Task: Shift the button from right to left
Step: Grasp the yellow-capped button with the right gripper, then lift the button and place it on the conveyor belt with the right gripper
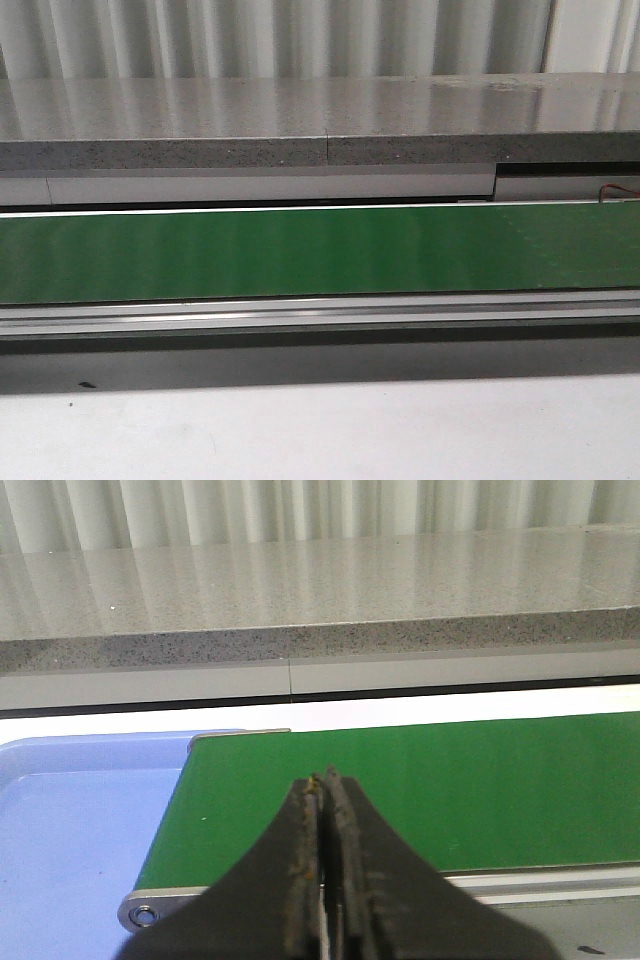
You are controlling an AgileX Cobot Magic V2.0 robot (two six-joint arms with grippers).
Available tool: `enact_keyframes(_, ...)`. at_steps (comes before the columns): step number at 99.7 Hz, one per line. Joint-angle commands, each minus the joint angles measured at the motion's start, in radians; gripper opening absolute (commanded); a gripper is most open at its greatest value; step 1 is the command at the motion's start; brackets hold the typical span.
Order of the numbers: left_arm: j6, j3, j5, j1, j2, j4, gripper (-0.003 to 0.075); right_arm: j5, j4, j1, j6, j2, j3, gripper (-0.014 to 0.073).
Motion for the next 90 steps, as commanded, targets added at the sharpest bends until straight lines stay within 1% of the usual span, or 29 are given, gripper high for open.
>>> enact_keyframes(1, -0.007, 0.039, -0.08, -0.005, -0.033, -0.004, -0.0021, 0.015, 0.012, 0.042, 0.028, -0.098, -0.032, 0.0186)
enact_keyframes(24, -0.007, 0.039, -0.08, -0.005, -0.033, -0.004, -0.002, 0.086, 0.015, 0.207, 0.134, -0.142, -0.032, 0.0186)
enact_keyframes(42, -0.007, 0.039, -0.08, -0.005, -0.033, -0.004, -0.002, 0.072, 0.015, 0.325, 0.206, -0.125, -0.032, 0.0186)
enact_keyframes(57, -0.007, 0.039, -0.08, -0.005, -0.033, -0.004, -0.002, 0.066, 0.015, 0.347, 0.256, -0.079, -0.032, 0.0186)
enact_keyframes(75, -0.007, 0.039, -0.08, -0.005, -0.033, -0.004, -0.002, 0.057, 0.013, 0.347, 0.257, -0.034, -0.032, 0.0193)
enact_keyframes(82, -0.007, 0.039, -0.08, -0.005, -0.033, -0.004, -0.002, 0.051, 0.013, 0.347, 0.257, -0.032, -0.032, 0.0255)
enact_keyframes(84, -0.007, 0.039, -0.08, -0.005, -0.033, -0.004, -0.002, 0.048, 0.013, 0.347, 0.257, -0.032, -0.032, 0.0287)
enact_keyframes(86, -0.007, 0.039, -0.08, -0.005, -0.033, -0.004, -0.002, 0.046, 0.013, 0.347, 0.257, -0.032, -0.032, 0.0337)
enact_keyframes(87, -0.007, 0.039, -0.08, -0.005, -0.033, -0.004, -0.002, 0.046, 0.013, 0.347, 0.257, -0.032, -0.032, 0.0337)
enact_keyframes(90, -0.007, 0.039, -0.08, -0.005, -0.033, -0.004, -0.002, 0.046, 0.013, 0.347, 0.257, -0.032, -0.032, 0.0405)
